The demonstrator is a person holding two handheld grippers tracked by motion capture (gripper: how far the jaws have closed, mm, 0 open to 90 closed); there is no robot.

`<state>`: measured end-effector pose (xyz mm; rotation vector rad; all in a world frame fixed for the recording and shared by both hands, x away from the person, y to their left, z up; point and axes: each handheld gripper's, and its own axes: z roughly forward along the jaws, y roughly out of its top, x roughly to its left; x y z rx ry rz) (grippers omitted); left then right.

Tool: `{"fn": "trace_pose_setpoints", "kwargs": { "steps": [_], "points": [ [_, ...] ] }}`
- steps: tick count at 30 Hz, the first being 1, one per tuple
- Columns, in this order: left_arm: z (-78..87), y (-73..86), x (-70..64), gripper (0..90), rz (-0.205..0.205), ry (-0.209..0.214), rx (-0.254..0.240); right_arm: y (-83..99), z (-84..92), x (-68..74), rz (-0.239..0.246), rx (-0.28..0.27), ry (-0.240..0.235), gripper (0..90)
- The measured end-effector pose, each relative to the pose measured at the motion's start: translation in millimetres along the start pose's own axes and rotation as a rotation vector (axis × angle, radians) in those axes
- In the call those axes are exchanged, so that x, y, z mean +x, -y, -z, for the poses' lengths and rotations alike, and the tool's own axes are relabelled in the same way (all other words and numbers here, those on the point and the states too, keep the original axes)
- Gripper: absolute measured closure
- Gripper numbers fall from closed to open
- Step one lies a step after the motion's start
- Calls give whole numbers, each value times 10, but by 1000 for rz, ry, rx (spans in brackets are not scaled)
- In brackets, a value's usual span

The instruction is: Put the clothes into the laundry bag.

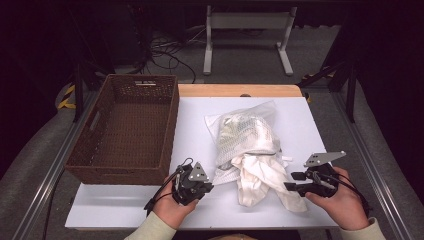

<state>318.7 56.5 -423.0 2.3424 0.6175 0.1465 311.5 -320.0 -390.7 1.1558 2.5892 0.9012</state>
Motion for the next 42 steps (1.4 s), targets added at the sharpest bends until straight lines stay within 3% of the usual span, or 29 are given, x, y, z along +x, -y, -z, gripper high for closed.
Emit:
{"fn": "trace_pose_setpoints", "kwargs": {
  "steps": [4, 9, 15, 23, 27, 31, 35, 39, 40, 42],
  "points": [
    [-6, -1, -1, 896, 2, 6, 0, 26, -96, 45, -10, 22, -26, 435],
    [-25, -8, -20, 896, -4, 13, 6, -17, -296, 168, 1, 8, -73, 311],
    [-37, -10, -30, 896, -9, 17, 8, -72, -471, 290, -5, 4, -76, 186],
    [-49, -20, -50, 895, -15, 34, 6, -146, -622, 417, -6, -8, -61, 166],
    [-53, -29, -67, 895, -23, 46, 3, -162, -747, 463, 23, 19, -32, 258],
    [-58, -35, -84, 896, -22, 58, 2, -189, -784, 481, 84, 32, 53, 586],
    [-64, -39, -92, 896, -28, 65, -1, -216, -782, 419, 73, 29, 42, 832],
    [-62, -40, -104, 896, -30, 70, 5, -245, -769, 406, 71, 16, 22, 856],
    [-60, -42, -114, 896, -34, 84, 5, -295, -710, 407, 54, -36, -19, 858],
    [-53, -45, -125, 896, -39, 87, 5, -342, -678, 408, 43, -70, -38, 858]
  ]
}}
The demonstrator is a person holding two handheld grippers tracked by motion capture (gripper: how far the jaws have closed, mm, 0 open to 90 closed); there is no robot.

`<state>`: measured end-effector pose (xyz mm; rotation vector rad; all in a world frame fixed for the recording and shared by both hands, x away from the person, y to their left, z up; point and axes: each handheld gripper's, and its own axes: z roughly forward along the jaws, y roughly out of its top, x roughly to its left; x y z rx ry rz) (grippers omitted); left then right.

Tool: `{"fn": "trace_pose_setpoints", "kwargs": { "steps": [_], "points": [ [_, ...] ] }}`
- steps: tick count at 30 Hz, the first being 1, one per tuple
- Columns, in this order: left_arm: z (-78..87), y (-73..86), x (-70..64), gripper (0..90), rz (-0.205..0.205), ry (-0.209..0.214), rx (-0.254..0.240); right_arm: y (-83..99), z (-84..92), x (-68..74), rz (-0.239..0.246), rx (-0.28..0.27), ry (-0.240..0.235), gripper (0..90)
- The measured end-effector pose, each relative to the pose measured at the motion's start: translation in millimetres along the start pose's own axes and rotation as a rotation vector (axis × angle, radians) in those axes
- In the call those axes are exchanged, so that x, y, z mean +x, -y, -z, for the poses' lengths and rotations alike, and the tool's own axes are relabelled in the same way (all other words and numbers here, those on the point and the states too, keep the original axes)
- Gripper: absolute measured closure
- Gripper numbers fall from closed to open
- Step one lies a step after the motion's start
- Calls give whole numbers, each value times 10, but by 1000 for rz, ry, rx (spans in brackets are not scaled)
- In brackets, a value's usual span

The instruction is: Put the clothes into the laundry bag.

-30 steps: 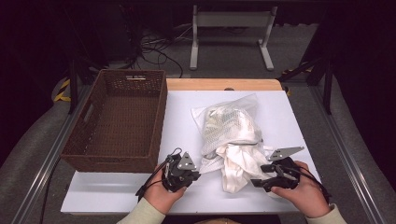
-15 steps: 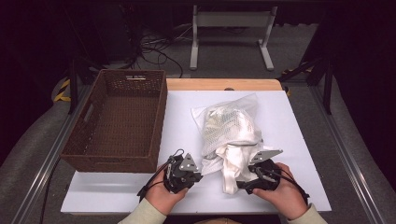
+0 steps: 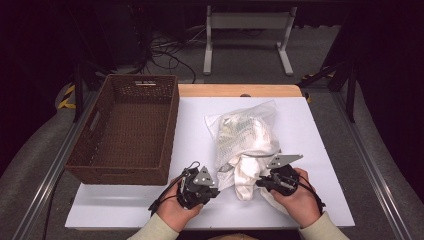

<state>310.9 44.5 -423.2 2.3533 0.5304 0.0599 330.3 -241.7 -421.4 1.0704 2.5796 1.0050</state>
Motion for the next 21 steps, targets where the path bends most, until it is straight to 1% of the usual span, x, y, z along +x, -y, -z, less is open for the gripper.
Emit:
{"fn": "trace_pose_setpoints", "kwargs": {
  "steps": [2, 3, 4, 5, 6, 7, 9, 14, 15, 19, 21],
  "points": [
    [14, -3, -21, 896, -6, 5, 1, -76, 5, -5, -10, -30, -16, 858],
    [24, -5, -33, 896, -17, 8, 0, -116, -2, -8, -8, -40, -20, 858],
    [30, -6, -45, 896, -19, 9, -1, -166, -14, -11, -10, -57, -21, 858],
    [30, -6, -45, 896, -19, 9, -1, -166, -14, -11, -10, -57, -21, 858],
    [39, -6, -56, 896, -28, 13, 0, -207, -29, -18, -13, -68, -26, 858],
    [43, -2, -69, 896, -29, 17, -4, -257, -52, -30, -17, -78, -34, 858],
    [63, 20, -93, 897, -49, 21, 4, -363, -136, -61, -24, -94, -34, 857],
    [112, 61, -124, 898, -58, 32, 2, -457, -238, -101, -29, -101, -25, 856],
    [132, 76, -134, 897, -56, 37, 1, -507, -294, -120, -27, -108, -7, 856],
    [159, 96, -153, 899, -63, 42, 1, -582, -394, -179, -27, -109, 29, 857],
    [170, 100, -168, 899, -66, 55, -1, -616, -437, -226, -32, -115, 49, 856]
  ]
}}
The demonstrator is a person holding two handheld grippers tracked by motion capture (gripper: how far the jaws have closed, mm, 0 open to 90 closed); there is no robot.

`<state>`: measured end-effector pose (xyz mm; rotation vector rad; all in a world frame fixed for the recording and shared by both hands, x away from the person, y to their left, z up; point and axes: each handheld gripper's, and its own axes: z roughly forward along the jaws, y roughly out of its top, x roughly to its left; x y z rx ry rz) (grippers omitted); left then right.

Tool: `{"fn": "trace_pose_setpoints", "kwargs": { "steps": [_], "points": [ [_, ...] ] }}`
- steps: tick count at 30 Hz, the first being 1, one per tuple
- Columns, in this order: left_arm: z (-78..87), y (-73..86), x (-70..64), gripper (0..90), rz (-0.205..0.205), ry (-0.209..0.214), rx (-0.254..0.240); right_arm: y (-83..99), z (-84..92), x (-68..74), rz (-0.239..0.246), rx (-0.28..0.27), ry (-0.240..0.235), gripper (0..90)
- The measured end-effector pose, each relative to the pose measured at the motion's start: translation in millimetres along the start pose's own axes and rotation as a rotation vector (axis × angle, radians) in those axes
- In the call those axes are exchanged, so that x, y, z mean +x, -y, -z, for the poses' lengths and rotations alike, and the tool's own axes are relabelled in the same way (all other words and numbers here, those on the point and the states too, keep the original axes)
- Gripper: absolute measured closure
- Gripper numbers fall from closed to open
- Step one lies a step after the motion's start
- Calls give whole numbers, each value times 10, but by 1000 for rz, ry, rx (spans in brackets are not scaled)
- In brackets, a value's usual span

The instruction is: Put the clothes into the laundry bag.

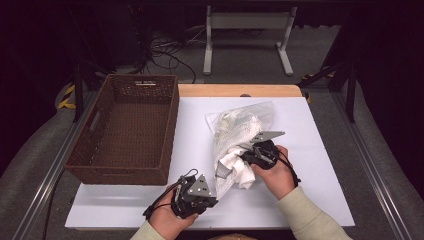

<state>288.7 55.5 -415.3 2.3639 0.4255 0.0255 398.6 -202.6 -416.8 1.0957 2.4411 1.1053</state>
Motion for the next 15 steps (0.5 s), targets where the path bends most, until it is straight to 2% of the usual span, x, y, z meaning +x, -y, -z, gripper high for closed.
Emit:
{"fn": "trace_pose_setpoints", "kwargs": {
  "steps": [3, 8, 11, 13, 14, 15],
  "points": [
    [17, 1, -9, 899, -10, 7, -3, -39, -69, -79, -16, -9, 41, 856],
    [42, 17, -4, 899, -1, 21, -22, -83, -192, -186, -27, -27, 123, 853],
    [51, 30, 21, 899, 8, 16, -19, -82, -222, -181, -35, -28, 130, 848],
    [71, 55, 65, 897, 36, -18, -22, -74, -230, -140, -21, -30, 132, 834],
    [98, 85, 120, 896, 65, -64, -22, -57, -218, -119, -28, -27, 104, 802],
    [119, 105, 152, 895, 88, -89, -24, -50, -208, -117, -31, -25, 92, 775]
  ]
}}
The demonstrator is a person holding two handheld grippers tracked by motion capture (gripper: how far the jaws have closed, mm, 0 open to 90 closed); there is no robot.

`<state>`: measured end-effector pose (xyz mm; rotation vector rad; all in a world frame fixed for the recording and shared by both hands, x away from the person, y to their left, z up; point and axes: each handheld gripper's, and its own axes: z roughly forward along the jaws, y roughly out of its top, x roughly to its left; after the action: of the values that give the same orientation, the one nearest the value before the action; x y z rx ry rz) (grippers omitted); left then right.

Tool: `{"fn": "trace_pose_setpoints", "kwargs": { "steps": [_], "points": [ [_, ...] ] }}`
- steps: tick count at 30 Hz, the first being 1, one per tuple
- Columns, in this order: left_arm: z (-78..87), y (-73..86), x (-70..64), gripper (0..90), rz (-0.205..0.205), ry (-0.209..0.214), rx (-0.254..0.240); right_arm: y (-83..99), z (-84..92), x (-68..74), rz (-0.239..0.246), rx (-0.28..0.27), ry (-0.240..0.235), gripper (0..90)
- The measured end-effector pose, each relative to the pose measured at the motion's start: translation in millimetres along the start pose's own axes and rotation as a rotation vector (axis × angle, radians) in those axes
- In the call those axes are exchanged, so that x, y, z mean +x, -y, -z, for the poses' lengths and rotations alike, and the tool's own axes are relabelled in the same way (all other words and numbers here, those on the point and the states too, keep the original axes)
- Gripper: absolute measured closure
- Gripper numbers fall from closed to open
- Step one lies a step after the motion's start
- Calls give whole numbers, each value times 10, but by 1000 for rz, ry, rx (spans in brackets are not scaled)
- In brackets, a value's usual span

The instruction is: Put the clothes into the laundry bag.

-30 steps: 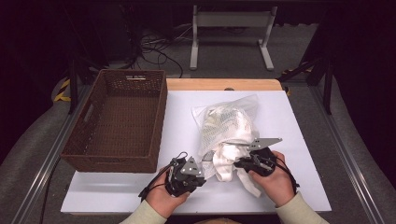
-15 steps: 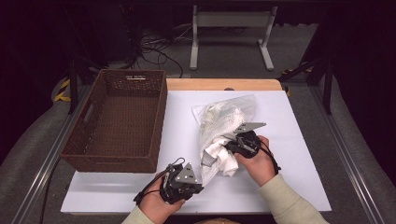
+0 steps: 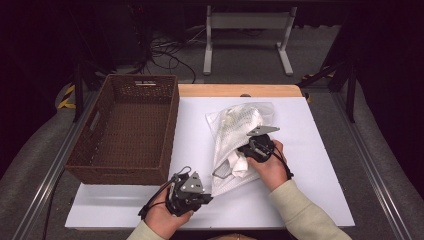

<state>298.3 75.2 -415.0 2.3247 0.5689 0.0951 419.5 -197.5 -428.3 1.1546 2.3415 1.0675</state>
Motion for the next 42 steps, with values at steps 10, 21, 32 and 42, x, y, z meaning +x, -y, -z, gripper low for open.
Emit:
{"fn": "trace_pose_setpoints", "kwargs": {
  "steps": [10, 21, 32, 42],
  "points": [
    [119, 68, 143, 895, 73, -67, -43, 119, 370, 27, 4, -28, -124, 554],
    [160, 112, 207, 895, 98, -129, -14, 353, 938, -264, -19, -59, -114, 542],
    [133, 109, 213, 895, 91, -135, -5, 674, 969, -440, -40, 71, -85, 453],
    [111, 94, 199, 894, 83, -116, -7, 843, 857, -333, 28, 237, -144, 878]
  ]
}}
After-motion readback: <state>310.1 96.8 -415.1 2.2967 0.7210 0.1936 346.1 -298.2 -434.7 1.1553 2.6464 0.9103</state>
